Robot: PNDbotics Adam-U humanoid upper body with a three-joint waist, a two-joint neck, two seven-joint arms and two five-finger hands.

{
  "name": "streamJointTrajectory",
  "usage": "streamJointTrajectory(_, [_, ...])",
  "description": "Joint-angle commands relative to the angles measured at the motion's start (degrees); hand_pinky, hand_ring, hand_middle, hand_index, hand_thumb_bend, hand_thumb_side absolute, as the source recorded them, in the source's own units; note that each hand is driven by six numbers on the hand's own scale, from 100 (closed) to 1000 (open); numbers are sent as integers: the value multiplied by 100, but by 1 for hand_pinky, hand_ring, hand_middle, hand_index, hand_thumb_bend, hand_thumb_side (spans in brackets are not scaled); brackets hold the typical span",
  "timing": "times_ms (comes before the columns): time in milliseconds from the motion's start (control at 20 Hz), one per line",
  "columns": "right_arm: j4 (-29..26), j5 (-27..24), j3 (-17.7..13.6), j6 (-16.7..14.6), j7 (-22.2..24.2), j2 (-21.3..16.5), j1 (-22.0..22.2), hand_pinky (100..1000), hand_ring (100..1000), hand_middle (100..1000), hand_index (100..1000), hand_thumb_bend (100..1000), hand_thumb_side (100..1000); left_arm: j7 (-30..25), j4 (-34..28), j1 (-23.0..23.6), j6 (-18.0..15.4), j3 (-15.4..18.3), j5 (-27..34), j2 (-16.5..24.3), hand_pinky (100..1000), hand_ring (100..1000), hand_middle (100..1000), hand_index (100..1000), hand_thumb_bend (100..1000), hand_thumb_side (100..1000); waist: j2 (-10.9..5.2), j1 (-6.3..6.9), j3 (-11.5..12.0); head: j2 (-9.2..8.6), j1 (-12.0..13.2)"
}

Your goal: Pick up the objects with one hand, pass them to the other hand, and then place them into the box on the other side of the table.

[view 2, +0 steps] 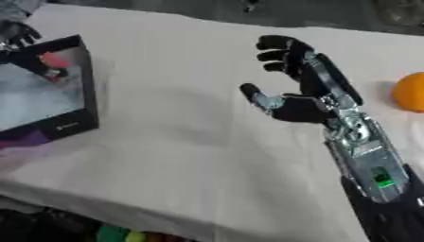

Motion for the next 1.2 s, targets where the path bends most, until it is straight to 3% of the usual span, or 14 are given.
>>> streamJointTrajectory(50, [-157,-40,-53,-4,-33,-65,-89,805,810,789,834,419,100,18,-20,-48,-24,112,-129,301,959,878,806,867,830,388,-48,-37,-10,-16,-39])
streamJointTrajectory(200, [-165,-47,-56,1,-43,-62,-83,805,810,789,833,420,100,45,-38,-48,-11,136,-166,303,952,871,797,862,783,358,-68,-29,-3,-3,-103])
streamJointTrajectory(300, [-175,-52,-67,4,-58,-67,-67,805,810,789,833,419,100,178,-144,-53,16,187,-105,280,924,848,775,852,553,366,-85,-20,10,12,-227])
streamJointTrajectory(400, [-190,-54,-92,16,-90,-83,-59,805,811,790,834,422,100,598,-450,-42,2,285,265,219,831,755,716,838,267,351,-107,-18,27,42,-457])
streamJointTrajectory(500, [-193,-49,-121,28,-116,-116,-84,809,817,798,857,433,100,1408,-860,-3,-168,310,1066,181,801,728,715,865,201,373,-130,-19,34,70,-719])
streamJointTrajectory(700, [-133,42,-145,37,-17,-161,-155,811,821,802,862,432,100,2845,-1204,161,-580,82,2785,214,798,728,712,867,185,391,-143,-17,18,74,-944])
streamJointTrajectory(750, [-87,56,-148,83,17,-180,-174,813,830,822,877,409,100,3044,-1311,169,-723,58,3053,117,821,792,755,876,236,622,-156,-12,13,83,-1030])
streamJointTrajectory(900, [146,83,-256,481,314,-331,-368,817,837,846,889,381,100,3619,-1929,411,-1631,154,4060,-669,821,799,766,882,278,720,-185,25,5,100,-1318])
streamJointTrajectory(1050, [233,271,-439,741,697,-527,-581,809,825,806,865,399,100,3822,-2138,614,-2065,224,4437,-1238,829,809,770,891,240,789,-189,42,-19,103,-1412])
streamJointTrajectory(1200, [361,651,-650,757,987,-720,-810,817,834,825,872,436,100,3775,-2236,716,-2143,281,4413,-1613,829,811,769,893,210,773,-193,59,-17,139,-1450])
